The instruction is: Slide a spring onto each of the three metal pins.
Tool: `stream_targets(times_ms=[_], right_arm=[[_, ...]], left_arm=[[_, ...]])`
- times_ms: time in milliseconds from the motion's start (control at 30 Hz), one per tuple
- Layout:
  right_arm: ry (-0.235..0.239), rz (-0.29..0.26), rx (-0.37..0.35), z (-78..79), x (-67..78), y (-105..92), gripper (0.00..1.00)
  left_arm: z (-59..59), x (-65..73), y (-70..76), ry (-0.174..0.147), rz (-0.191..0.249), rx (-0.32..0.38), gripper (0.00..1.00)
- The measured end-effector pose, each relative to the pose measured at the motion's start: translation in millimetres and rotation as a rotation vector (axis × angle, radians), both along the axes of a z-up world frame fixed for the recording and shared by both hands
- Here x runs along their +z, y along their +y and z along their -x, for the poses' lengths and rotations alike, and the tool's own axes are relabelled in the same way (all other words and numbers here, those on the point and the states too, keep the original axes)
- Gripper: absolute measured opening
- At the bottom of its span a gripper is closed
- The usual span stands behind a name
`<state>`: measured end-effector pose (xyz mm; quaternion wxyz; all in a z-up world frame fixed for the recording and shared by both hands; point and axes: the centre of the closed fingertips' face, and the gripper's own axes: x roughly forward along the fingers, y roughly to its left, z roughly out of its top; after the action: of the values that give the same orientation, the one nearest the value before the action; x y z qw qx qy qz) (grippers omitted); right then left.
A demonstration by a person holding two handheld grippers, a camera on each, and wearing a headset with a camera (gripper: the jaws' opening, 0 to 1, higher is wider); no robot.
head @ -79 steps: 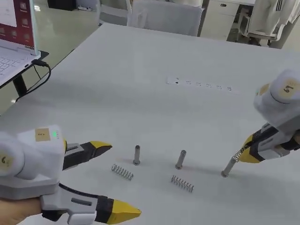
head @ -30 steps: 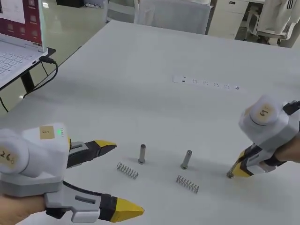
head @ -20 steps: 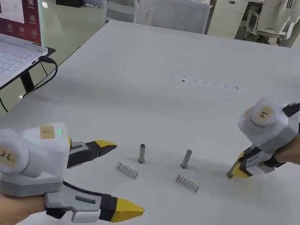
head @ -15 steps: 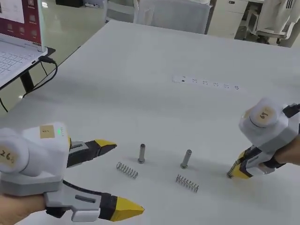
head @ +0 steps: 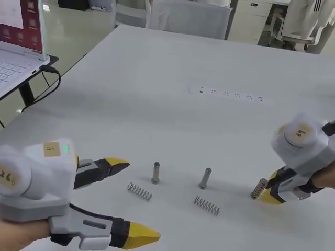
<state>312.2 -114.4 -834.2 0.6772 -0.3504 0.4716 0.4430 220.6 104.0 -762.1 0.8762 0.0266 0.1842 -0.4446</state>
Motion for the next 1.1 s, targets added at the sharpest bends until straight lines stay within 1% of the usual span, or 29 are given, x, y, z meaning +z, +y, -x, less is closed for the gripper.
stream_targets(times_ms=[233, 467, 633, 733, 833, 900, 1100], right_arm=[[-0.003, -0.011, -0.016, 9.0, 3.3, -3.3, 0.17], [-0.005, -0.034, -0.025, 20.3, 9.4, 3.2, 0.17], [-0.002, -0.053, -0.02, 29.1, 12.2, 10.1, 0.17], [0.004, -0.075, -0.017, 34.8, 14.7, 17.0, 0.17], [0.007, -0.08, -0.009, 40.5, 15.5, 22.0, 0.17], [-0.001, -0.082, 0.0, 42.4, 15.8, 24.7, 0.17], [-0.005, -0.1, 0.02, 49.9, 17.7, 37.3, 0.17]], left_arm=[[0.9, 0.5, -2.0, -0.001, 0.0, -0.006, 0.86], [2.1, 0.8, -3.1, -0.003, 0.002, -0.012, 0.86], [3.0, 0.9, -3.1, -0.005, 0.002, -0.015, 0.86], [3.5, 1.4, -3.3, -0.008, 0.004, -0.016, 0.86], [3.6, 1.9, -3.6, -0.01, 0.004, -0.017, 0.85], [3.8, 2.1, -3.9, -0.011, 0.005, -0.018, 0.85], [4.6, 2.7, -5.1, -0.014, 0.006, -0.022, 0.85]])
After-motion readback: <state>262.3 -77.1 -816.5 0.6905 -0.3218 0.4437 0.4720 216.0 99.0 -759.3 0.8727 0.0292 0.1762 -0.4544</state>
